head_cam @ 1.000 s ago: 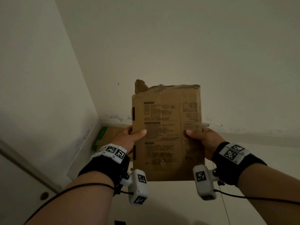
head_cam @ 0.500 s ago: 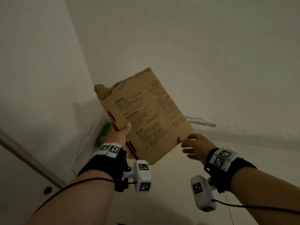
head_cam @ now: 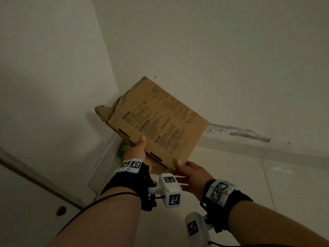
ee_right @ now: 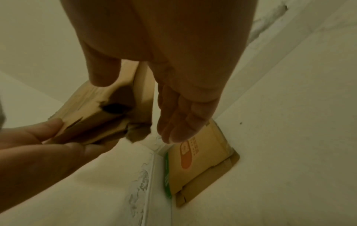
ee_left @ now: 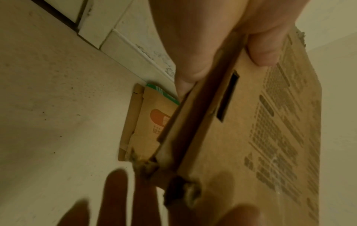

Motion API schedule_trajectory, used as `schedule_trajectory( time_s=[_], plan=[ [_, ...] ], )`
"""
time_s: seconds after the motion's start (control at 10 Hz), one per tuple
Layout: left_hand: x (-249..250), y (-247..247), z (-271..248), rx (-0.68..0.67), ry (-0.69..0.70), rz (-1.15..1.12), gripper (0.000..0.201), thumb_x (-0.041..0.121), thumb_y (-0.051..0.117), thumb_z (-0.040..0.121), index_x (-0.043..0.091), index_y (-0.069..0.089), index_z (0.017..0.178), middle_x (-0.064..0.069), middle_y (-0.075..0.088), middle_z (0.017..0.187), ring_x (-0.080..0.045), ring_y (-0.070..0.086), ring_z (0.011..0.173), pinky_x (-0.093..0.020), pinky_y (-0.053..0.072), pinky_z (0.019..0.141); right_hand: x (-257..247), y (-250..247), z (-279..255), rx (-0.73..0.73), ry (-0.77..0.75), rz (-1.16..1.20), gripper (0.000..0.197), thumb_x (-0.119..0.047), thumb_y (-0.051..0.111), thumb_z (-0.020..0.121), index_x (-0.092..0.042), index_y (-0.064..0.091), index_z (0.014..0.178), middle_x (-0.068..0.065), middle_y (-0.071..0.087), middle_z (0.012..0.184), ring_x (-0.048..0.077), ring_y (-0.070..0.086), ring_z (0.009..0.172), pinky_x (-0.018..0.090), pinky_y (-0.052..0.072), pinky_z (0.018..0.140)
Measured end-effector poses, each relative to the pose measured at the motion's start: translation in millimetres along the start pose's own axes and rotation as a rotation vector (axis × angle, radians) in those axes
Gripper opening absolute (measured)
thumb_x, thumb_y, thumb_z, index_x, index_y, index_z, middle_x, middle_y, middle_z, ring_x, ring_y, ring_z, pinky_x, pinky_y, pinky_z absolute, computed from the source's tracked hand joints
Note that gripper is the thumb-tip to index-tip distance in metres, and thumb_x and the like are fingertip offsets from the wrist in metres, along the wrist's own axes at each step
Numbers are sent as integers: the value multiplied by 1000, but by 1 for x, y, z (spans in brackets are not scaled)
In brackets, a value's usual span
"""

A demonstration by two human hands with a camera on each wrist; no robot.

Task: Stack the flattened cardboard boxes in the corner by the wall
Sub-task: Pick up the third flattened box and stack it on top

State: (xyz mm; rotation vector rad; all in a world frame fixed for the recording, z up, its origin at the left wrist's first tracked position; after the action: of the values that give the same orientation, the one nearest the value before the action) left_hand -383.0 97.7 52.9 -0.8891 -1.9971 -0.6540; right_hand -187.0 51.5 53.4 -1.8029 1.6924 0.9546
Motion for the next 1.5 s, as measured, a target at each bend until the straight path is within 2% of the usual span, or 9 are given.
schedule_trajectory(
  time_s=[0.2,0.4,0.6,0.7,0.8,0.9,1.0,1.1,1.5],
  plan=[
    [-36,0,6,-10,-191,-126,50,36,63,81,13,52,124,-12,61,119,-33,60,108,-47,52,88,20,17,60,54,51,157,9,-28,56,91,-20,52,90,9,61,90,24,62,76,33,50,59],
    [-88,-18,59,-18,-302,-41,50,32,57,87,11,47,132,-14,56,125,-28,55,103,-40,46,80,55,10,124,123,112,254,20,-18,54,92,-7,50,108,13,56,87,28,56,68,37,51,62],
    [-122,-11,80,-70,-378,12,46,29,48,93,13,42,136,-11,53,127,-30,49,127,-38,40,87,77,4,183,185,179,280,14,-17,52,93,-8,51,82,14,53,82,28,52,68,38,48,59],
    [-130,-13,88,-66,-389,74,53,28,50,92,12,38,141,-14,51,136,-29,53,119,-37,42,86,80,2,206,211,205,198,19,-19,52,93,-5,50,80,15,50,75,28,50,65,40,48,63],
    [-133,-17,95,-60,-386,109,51,28,51,92,11,41,138,-16,53,130,-30,54,117,-38,43,91,81,-1,223,241,245,45,26,-27,51,92,-2,53,86,19,56,82,35,59,74,45,53,79],
    [-135,-23,100,-49,-387,129,46,28,51,92,10,45,133,-16,54,128,-27,54,105,-38,43,90,78,-6,226,343,266,-163,52,-35,54,88,-3,45,128,21,54,124,40,57,109,47,50,95],
    [-138,-28,105,-32,-381,154,40,28,50,92,9,50,127,-12,54,114,-27,53,102,-39,42,90,70,1,231,317,213,-242,58,-32,55,88,-7,35,137,19,48,134,39,53,116,46,48,97],
    [-140,-28,107,-34,-387,161,39,27,50,92,9,51,127,-12,53,113,-31,54,113,-39,41,91,61,9,235,292,178,-413,58,-32,49,91,-13,29,142,22,25,147,40,43,127,36,42,104],
    [-141,-34,112,-37,-394,168,38,27,51,91,11,51,126,-11,54,112,-26,53,100,-38,41,88,60,22,256,213,179,-486,51,-29,47,93,-8,36,138,20,44,140,36,45,127,39,44,103]
  ],
)
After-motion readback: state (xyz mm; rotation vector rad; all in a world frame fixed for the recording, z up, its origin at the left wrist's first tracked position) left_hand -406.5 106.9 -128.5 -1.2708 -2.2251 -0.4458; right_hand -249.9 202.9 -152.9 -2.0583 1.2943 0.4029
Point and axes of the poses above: each hand's wrist, its own z-axis towards the middle knuckle, its own y-axis out of the palm, x = y × z, the point moved 7 cm from there along z, towards the middle knuckle
